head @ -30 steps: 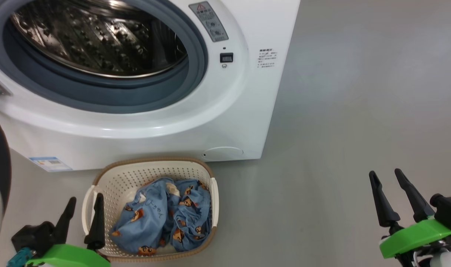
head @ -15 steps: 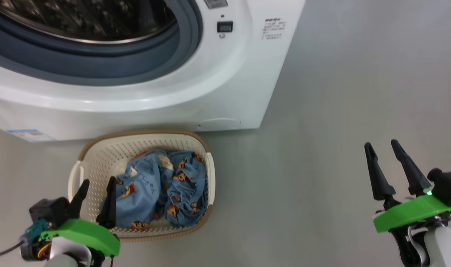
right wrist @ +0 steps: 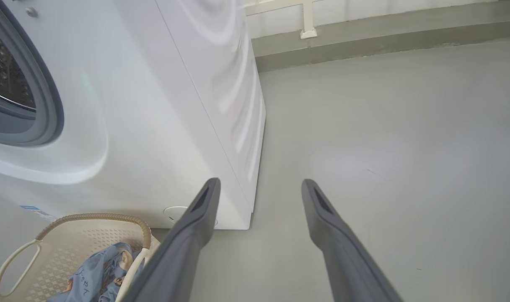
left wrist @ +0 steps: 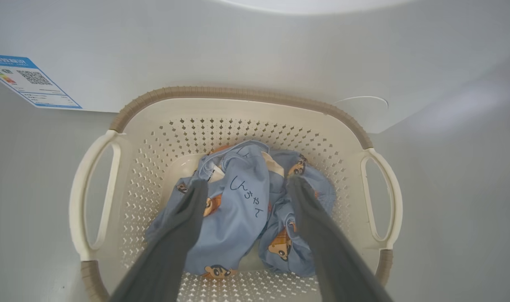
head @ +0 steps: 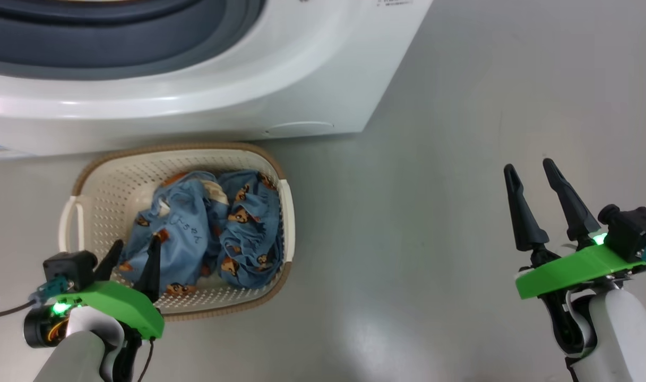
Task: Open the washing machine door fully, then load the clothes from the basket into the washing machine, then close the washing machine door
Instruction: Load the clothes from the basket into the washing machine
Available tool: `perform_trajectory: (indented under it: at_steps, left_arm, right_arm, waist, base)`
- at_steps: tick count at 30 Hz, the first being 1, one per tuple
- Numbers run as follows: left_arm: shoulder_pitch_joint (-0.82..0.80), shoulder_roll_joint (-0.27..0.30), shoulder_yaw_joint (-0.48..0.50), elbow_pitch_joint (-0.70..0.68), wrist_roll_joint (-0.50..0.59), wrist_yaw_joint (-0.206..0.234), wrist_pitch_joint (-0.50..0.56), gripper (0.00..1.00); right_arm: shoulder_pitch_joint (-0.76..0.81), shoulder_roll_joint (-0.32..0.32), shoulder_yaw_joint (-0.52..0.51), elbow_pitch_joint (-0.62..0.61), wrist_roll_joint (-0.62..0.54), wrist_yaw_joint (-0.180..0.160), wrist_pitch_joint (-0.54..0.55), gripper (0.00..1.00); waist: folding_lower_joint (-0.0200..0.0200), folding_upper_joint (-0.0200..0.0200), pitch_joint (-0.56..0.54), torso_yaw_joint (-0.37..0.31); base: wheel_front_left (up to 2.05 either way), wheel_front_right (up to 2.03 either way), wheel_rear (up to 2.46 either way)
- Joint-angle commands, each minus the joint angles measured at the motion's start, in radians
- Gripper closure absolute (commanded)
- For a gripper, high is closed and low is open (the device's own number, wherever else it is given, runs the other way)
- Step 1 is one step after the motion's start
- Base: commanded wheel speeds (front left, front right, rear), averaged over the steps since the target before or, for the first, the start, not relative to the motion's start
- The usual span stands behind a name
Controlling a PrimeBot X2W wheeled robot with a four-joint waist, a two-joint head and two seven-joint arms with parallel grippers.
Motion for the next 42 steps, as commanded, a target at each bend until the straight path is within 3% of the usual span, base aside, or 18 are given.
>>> perform_trajectory:
  at_steps: [1,20,33,42]
  left_arm:
    - [-0.018,0.041,0.014,0.008,-0.014,-0.002,-0.006,0.0]
    - [-0.213,0.124,-0.227,0.217,-0.157,-0.002,-0.006,0.0]
    - [-0.337,0.189,-0.317,0.311,-0.254,-0.003,-0.006,0.0]
    - [-0.387,0.201,-0.378,0.36,-0.336,-0.003,0.001,0.0]
  right_arm:
    - [0.001,0.001,0.028,-0.023,-0.014,0.001,-0.012,0.0]
    - [-0.082,0.046,0.088,-0.046,-0.026,0.001,-0.012,0.0]
    - [-0.106,0.064,0.106,-0.063,-0.035,0.001,-0.012,0.0]
    - [-0.126,0.071,0.121,-0.075,-0.04,0.001,-0.012,0.0]
  waist:
    - [0.0,-0.0001,0.035,-0.021]
    - [0.0,-0.0001,0.205,-0.101]
    - [0.0,-0.0001,0.286,-0.141]
    - [0.0,-0.0001,0.32,-0.159]
  base:
    - [0.0,0.0,0.0]
    - [0.0,0.0,0.0]
    - [0.0,0.0,0.0]
    - [0.0,0.0,0.0]
